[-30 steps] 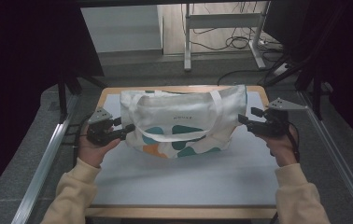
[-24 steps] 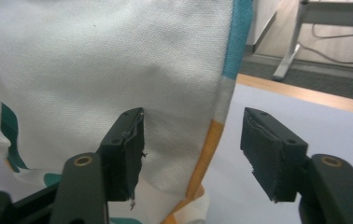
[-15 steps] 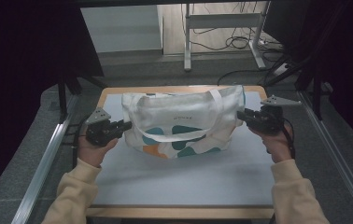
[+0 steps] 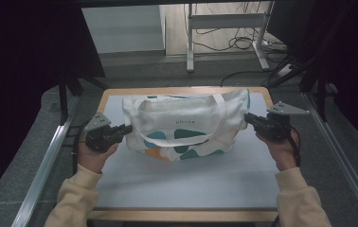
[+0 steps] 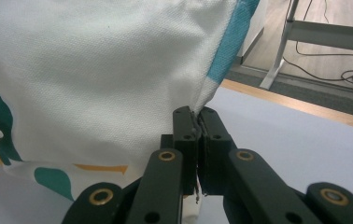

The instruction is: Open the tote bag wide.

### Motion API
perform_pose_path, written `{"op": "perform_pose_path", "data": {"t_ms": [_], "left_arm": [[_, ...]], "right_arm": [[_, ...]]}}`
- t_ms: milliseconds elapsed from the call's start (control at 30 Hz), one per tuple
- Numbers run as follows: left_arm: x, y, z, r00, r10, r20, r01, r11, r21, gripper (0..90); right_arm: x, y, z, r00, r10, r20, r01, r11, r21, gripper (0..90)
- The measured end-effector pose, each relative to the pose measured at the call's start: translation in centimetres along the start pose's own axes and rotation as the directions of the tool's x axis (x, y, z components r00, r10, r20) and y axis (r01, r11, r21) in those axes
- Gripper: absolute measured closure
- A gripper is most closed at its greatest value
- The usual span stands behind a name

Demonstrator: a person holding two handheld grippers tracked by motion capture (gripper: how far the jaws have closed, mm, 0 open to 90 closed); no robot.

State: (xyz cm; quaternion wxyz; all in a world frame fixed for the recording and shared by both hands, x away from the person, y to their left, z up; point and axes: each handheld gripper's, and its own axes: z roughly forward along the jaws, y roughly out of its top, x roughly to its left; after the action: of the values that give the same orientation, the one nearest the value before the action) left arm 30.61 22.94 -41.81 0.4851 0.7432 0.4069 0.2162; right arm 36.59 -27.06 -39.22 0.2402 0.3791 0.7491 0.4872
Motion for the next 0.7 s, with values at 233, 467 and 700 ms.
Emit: {"op": "perform_pose_path", "data": {"t_ms": [233, 467, 700], "left_arm": [[-0.8, -0.8, -0.7, 0.9996, 0.025, 0.011, -0.025, 0.9996, -0.012, 84.1], [-1.2, -1.4, -1.2, 0.9993, 0.031, 0.019, -0.031, 0.9991, -0.029, 84.4], [-1.6, -2.2, -1.3, 0.9988, 0.045, 0.021, -0.045, 0.9985, -0.031, 84.5]], "right_arm": [[0.2, -1.8, -0.8, 0.9997, 0.012, -0.019, -0.013, 1.0, -0.011, 86.2], [0.6, -2.5, -1.5, 0.9997, -0.001, -0.026, 0.0, 0.999, -0.04, 86.3], [0.9, -3.4, -1.7, 0.9995, -0.021, -0.024, 0.021, 0.999, -0.027, 86.4]]}}
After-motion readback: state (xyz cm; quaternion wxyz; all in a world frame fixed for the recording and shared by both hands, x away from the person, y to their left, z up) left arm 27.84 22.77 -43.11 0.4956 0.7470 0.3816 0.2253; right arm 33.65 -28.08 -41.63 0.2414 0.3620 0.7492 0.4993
